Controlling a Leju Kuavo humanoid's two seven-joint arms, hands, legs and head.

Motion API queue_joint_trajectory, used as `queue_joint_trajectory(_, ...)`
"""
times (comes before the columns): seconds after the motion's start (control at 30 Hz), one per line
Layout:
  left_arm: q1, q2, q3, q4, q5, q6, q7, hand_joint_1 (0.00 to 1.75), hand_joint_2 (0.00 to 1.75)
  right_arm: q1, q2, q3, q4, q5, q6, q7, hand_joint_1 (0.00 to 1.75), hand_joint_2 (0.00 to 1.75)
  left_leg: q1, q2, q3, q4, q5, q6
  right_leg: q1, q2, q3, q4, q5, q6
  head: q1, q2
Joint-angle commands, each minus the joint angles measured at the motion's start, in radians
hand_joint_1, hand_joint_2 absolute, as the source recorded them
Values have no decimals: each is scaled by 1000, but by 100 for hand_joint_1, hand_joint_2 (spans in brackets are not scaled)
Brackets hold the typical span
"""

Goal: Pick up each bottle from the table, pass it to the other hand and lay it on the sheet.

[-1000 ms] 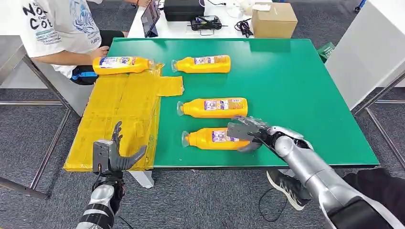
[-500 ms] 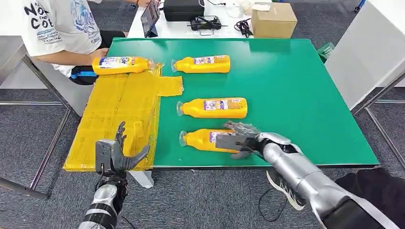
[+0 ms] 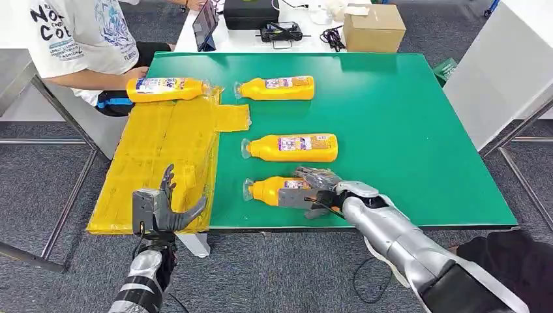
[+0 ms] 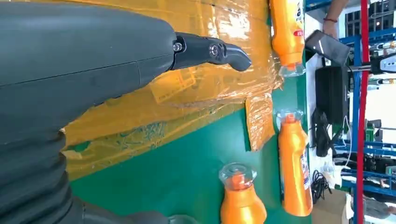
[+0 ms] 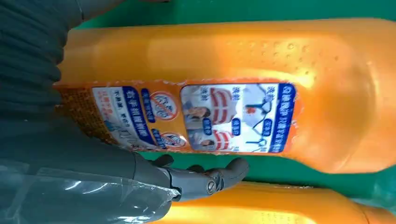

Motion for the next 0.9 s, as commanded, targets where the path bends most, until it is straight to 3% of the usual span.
queue_joint_trajectory(0.03, -40, 7, -24, 70, 4, -3, 5, 0, 175, -41, 8, 94, 98, 16, 26, 7, 5, 175, 1, 0, 5, -1, -1, -1, 1, -1, 5, -1, -1, -2, 0, 0)
queue_joint_trajectory(0.17, -40, 7, -23, 69, 4, -4, 5, 0, 175, -45, 4, 95, 95, 16, 30, 6, 5, 175, 0, -1, 4, -1, -1, -1, 1, -1, 4, -1, -1, -2, 0, 0)
queue_joint_trajectory(0.2, -40, 7, -23, 69, 4, -4, 5, 0, 175, -45, 4, 95, 95, 16, 30, 6, 30, 175, 0, -1, 3, -1, -1, -1, 0, -1, 3, -1, -1, -1, 0, 0)
queue_joint_trajectory(0.23, -39, 3, -15, 69, 23, -20, 13, 0, 175, -43, -1, 95, 85, 13, 32, 3, 134, 175, 0, -1, 2, -1, 0, -1, 0, -1, 2, -1, -1, -1, 0, 0)
queue_joint_trajectory(0.27, -38, 1, -11, 68, 33, -30, 16, 0, 175, -42, -5, 96, 81, 12, 35, 1, 171, 175, 0, -1, 4, -1, -1, -1, 0, -1, 4, -1, -1, -2, 0, 0)
queue_joint_trajectory(0.5, -6, 0, -28, 5, 37, -35, 17, 0, 175, -39, -78, 78, -43, -9, 9, 0, 175, 175, 0, -2, 2, 0, -1, -1, 0, -2, 3, 0, -1, -1, 0, 0)
queue_joint_trajectory(0.7, 59, 7, -4, -85, 54, -45, 34, 0, 175, 179, -99, -174, -312, -1, -229, 46, 175, 175, 1, -2, 7, -2, -3, -2, 1, -2, 8, -3, -3, -3, 0, 0)
queue_joint_trajectory(0.83, 109, -1, 9, -170, 79, -98, 54, 0, 175, 379, 0, -403, -508, 98, -389, 16, 175, 175, 1, 0, 5, -1, -3, -2, 1, 0, 6, -1, -3, -3, 0, 0)
queue_joint_trajectory(0.9, 117, -3, 7, -183, 80, -100, 59, 0, 175, 396, 9, -414, -531, 120, -384, 24, 175, 175, 1, 0, 2, -1, -3, -2, 1, 0, 3, -1, -2, -2, 0, 0)
